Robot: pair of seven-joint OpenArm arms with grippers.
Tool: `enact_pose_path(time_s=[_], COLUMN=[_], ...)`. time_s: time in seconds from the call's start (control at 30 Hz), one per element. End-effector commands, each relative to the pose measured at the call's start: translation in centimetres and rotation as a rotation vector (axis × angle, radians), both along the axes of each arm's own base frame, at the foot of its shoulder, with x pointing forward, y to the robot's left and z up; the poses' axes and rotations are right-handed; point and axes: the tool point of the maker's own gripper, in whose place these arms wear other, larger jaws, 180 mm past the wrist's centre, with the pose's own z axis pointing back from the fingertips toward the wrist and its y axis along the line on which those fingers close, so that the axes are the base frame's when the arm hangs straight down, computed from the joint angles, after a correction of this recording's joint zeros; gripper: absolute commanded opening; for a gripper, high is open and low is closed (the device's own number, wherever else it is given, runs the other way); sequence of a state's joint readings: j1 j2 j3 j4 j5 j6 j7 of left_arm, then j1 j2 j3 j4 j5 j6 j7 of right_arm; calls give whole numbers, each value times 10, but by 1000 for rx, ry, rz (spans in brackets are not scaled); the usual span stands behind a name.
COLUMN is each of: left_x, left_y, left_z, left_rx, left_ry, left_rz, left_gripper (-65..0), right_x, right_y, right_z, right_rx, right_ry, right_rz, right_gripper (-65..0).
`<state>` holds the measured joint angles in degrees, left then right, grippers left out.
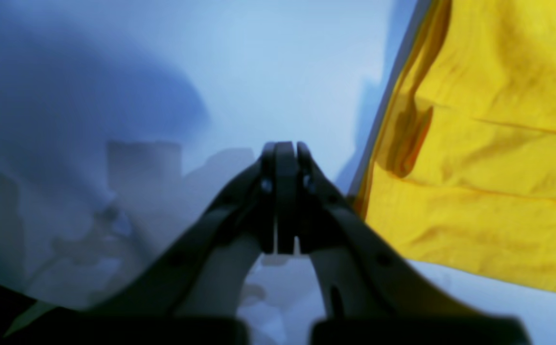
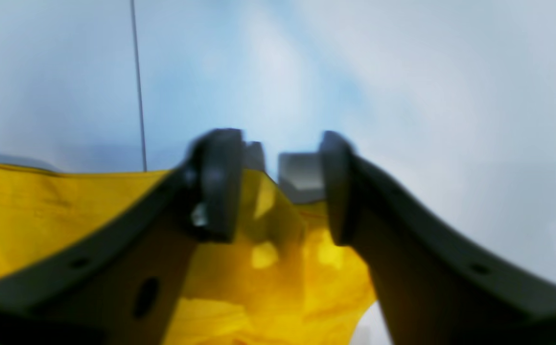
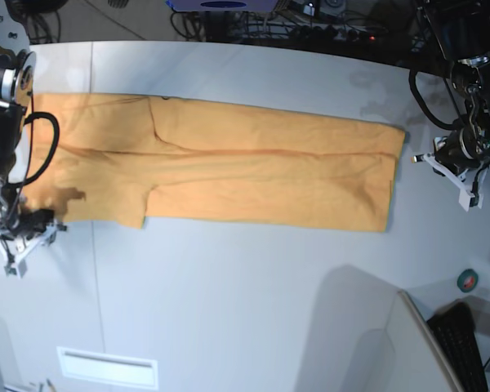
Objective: Layout the t-shirt on the table in an organized manner, then fold the t-shirt properly
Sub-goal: 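Move the right gripper to the strip's end and grasp the fabric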
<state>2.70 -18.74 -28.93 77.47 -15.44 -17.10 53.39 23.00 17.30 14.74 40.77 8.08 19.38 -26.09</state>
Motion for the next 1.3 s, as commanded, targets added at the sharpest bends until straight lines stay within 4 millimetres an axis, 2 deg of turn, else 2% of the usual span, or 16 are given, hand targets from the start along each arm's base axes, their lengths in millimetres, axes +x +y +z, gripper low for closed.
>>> enact_pose_path(time_s=[0.0,0.2,0.33,0.4,0.5,0.57,0.7,0.97,1.03,1.2,1.27], left_x=[12,11,11,10,10,10,10,10,10,10,9], left_y=[8,7,8,8,8,8,8,8,8,8,9], left_z=[15,13,14,13,13,13,13,13,13,13,14], left_rx=[22,21,22,22,24,23,23,26,26,27,28], left_ry=[-47,-44,-44,-42,-41,-40,-40,-40,-40,-38,-36], left_rz=[-5,-5,-5,-5,-5,-5,-5,-5,-5,-5,-5], left_gripper=[-650,-650,-650,-650,-650,-650,-650,-650,-650,-650,-650], right_x=[15,9,8,7,10,14,17,17,17,17,17], right_y=[-11,-6,-6,-6,-6,-6,-8,-7,2,7,7], right_z=[16,-9,-13,-13,-10,-4,2,1,-1,-3,-3], right_rx=[-13,46,51,53,50,40,30,30,43,50,50], right_ry=[-46,-15,-23,-24,-34,-57,-78,-75,-73,-70,-70], right_rz=[-13,-54,-61,-61,-57,-50,-44,-43,-37,-33,-33], right_gripper=[-335,-329,-333,-395,-548,-620,-644,-650,-575,-299,-284])
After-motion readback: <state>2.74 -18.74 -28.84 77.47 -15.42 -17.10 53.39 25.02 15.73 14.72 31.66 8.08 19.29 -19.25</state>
